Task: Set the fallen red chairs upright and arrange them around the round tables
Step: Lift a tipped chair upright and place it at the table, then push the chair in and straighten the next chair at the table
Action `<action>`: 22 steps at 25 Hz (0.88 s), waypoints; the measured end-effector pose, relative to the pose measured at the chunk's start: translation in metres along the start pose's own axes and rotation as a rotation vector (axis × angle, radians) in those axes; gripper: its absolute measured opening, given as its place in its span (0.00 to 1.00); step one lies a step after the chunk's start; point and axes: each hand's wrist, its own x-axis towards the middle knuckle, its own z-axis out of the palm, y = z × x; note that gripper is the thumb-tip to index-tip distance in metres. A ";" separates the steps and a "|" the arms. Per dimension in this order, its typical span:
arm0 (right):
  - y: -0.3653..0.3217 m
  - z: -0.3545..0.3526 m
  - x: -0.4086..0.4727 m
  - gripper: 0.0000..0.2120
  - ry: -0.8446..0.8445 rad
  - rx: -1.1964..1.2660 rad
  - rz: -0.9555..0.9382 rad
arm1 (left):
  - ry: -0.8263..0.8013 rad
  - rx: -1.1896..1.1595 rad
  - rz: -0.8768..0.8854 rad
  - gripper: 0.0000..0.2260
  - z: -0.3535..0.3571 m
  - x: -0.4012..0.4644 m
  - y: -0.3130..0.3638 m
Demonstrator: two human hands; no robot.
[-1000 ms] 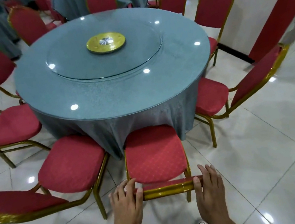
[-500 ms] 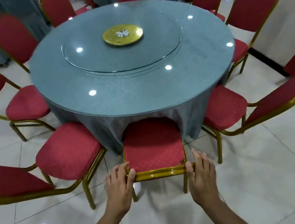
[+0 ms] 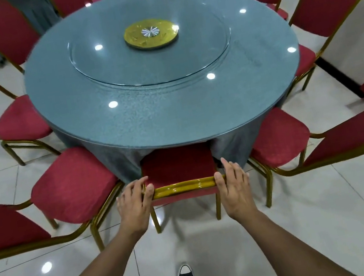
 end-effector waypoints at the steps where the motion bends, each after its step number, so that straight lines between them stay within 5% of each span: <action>1: -0.001 -0.001 0.009 0.35 -0.012 0.010 0.005 | -0.004 -0.006 0.001 0.35 0.000 0.007 0.002; 18: -0.036 -0.003 0.083 0.22 -0.077 -0.095 -0.066 | -0.089 0.051 -0.025 0.32 -0.012 0.096 -0.002; 22: -0.042 0.002 0.064 0.32 -0.108 -0.104 0.021 | -0.055 0.087 -0.052 0.25 -0.018 0.088 -0.007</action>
